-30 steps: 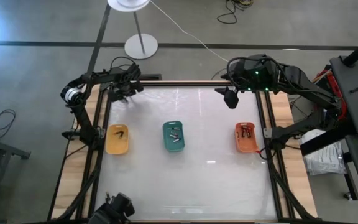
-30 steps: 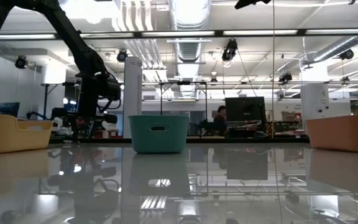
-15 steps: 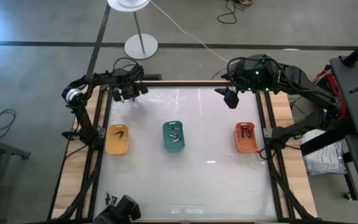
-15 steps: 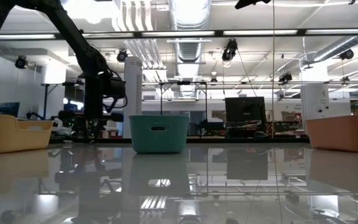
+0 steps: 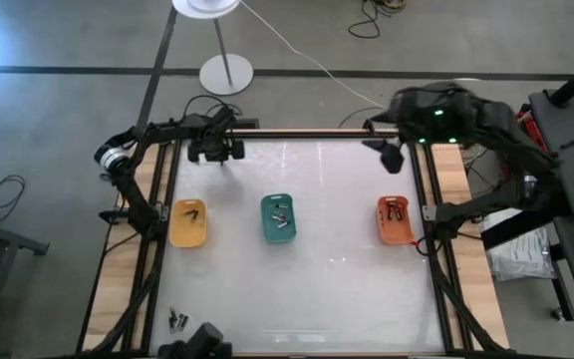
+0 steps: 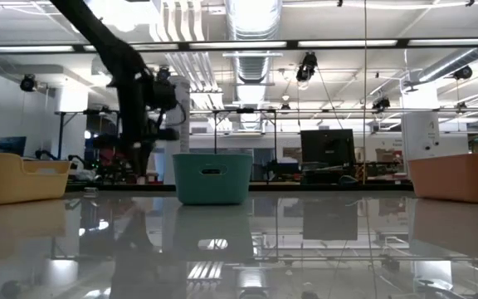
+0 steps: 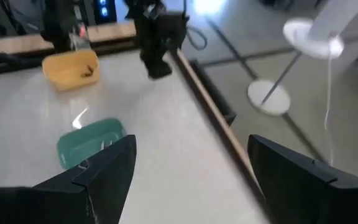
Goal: Sort batteries
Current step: Put the black battery into the yellow bin
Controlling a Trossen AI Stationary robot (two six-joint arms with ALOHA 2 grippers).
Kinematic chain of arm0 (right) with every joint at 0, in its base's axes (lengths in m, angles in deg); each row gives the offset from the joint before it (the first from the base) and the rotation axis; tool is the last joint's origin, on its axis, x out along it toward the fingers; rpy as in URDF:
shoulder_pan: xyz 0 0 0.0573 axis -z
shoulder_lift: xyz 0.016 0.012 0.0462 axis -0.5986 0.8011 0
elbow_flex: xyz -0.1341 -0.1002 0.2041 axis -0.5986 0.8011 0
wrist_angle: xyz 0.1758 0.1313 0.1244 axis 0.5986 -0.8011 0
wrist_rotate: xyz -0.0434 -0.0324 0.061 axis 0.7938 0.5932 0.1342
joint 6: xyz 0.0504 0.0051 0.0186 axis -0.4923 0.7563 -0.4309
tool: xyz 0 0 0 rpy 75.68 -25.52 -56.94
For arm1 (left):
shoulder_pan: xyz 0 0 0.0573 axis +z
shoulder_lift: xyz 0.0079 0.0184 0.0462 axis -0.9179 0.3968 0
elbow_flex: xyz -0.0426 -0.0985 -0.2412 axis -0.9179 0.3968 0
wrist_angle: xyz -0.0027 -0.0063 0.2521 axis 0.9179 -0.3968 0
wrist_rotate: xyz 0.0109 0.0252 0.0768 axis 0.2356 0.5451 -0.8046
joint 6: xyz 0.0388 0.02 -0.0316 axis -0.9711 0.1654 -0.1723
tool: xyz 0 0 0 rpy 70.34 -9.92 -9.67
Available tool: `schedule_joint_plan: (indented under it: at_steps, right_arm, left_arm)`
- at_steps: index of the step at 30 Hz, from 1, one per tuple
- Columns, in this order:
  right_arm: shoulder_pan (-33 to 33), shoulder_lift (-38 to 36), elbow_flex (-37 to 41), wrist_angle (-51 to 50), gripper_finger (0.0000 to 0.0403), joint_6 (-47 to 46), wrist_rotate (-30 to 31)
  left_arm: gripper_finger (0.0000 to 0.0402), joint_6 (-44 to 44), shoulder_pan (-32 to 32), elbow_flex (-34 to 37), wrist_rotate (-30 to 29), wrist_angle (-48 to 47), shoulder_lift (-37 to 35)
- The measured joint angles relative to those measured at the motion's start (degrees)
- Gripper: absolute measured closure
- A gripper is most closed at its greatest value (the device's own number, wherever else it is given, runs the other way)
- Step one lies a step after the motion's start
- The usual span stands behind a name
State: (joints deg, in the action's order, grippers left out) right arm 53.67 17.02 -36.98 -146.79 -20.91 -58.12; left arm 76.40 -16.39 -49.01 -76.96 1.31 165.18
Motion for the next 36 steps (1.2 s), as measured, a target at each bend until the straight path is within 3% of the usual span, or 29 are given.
schedule_joint_plan:
  at_steps: [5,8,12,17,21,25,28,31,33,36]
  right_arm:
    - [0.0,-1.0,-5.8,-0.8,0.0113,8.2,2.7]
    - [0.0,-1.4,-10.1,-1.3,0.0119,11.8,7.6]
    - [0.0,-2.6,-12.7,-2.1,0.0126,14.0,8.2]
    - [0.0,-3.6,-12.4,-2.0,0.0138,15.7,2.6]
    - [-0.2,-3.7,-11.4,-1.8,0.0155,11.3,-4.0]
    - [-3.7,-3.9,-9.5,1.2,0.0174,5.1,-10.3]
    - [-10.9,-3.2,-8.1,7.6,0.0191,-1.2,-12.3]
    - [-19.4,-1.7,-6.1,9.8,0.0207,-7.0,-8.2]
    - [-22.6,-0.3,-5.3,9.2,0.0216,-10.1,-3.0]
    - [-27.0,2.2,-4.8,7.2,0.0227,-18.5,-0.8]
  left_arm:
    - [0.0392,0.7,-9.1,0.0,-1.0,-1.2,-8.3]
    - [0.0393,0.2,-17.9,-0.1,-1.0,-3.3,-13.8]
    - [0.0393,-3.4,-31.1,-0.1,-2.9,-7.2,-20.8]
    - [0.0392,1.5,-46.5,-0.1,-1.4,-17.8,-27.6]
    - [0.0391,8.1,-56.5,-0.1,-1.3,-30.9,-30.7]
    - [0.0391,11.4,-60.4,1.4,-1.7,-41.3,-32.8]
    - [0.0391,10.7,-60.3,5.1,-1.7,-40.4,-35.0]
    - [0.0391,10.0,-59.3,10.2,-0.5,-38.6,-36.9]
    - [0.0391,8.9,-58.9,13.6,1.8,-37.2,-37.5]
    - [0.0391,8.0,-58.8,17.9,1.9,-36.3,-37.8]
